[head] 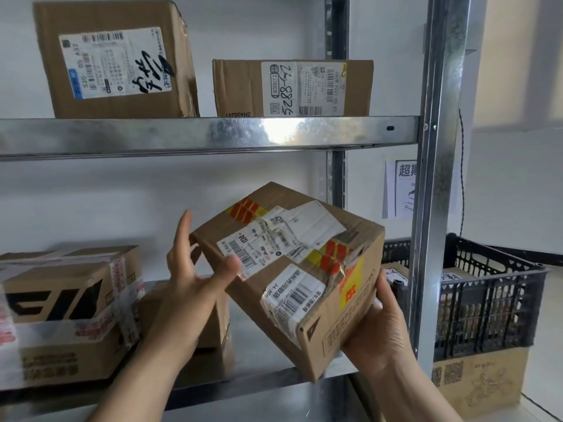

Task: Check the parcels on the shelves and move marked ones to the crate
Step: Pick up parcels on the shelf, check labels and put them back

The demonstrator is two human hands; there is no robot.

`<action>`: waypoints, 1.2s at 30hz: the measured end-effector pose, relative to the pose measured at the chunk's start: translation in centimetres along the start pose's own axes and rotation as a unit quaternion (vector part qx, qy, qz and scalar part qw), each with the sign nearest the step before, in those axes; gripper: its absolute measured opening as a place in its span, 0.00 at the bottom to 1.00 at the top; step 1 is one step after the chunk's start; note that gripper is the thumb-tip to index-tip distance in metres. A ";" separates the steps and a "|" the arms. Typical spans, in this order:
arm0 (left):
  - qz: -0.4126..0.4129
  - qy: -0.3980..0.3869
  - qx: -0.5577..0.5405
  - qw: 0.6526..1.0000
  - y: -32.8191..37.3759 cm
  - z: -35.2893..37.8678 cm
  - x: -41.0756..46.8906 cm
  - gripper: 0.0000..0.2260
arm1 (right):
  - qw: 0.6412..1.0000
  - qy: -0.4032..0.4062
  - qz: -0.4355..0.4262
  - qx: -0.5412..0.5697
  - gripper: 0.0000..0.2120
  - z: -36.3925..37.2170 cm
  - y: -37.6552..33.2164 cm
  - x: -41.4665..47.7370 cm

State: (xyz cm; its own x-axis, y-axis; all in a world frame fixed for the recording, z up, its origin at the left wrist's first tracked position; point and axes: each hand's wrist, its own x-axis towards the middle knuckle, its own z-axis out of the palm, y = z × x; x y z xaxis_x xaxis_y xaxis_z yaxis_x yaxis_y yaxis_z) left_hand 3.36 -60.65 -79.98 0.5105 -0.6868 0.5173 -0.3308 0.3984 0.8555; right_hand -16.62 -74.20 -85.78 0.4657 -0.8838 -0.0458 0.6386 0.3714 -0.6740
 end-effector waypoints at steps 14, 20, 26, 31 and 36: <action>-0.052 0.136 -0.050 0.988 -4.6 1.7 -1.5 0.35 | 0.975 0.045 -0.002 -0.216 0.28 2.5 -1.3 0.0; -0.062 0.130 -0.032 0.989 -5.2 2.4 -1.3 0.31 | 0.967 -0.035 0.024 -0.250 0.42 1.6 -2.1 0.2; -0.089 0.112 0.008 0.990 -6.7 3.6 -1.4 0.24 | 0.975 -0.012 -0.038 -0.220 0.21 0.3 -2.2 1.0; -0.112 0.061 0.083 0.988 -9.1 5.0 -1.4 0.25 | 0.968 0.018 -0.081 -0.237 0.12 -0.8 -2.6 2.4; -0.153 0.053 0.108 0.981 -11.0 6.6 -1.1 0.24 | 0.963 0.054 -0.098 -0.246 0.15 -2.3 -2.0 4.6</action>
State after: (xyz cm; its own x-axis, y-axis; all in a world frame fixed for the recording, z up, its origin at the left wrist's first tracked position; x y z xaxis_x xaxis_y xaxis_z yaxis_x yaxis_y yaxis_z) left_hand 1.18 -68.25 -90.10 0.6887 -0.6820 0.2463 -0.3040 0.0368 0.9520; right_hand -17.14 -79.69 -86.39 0.2829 -0.9573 0.0595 0.3272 0.0380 -0.9442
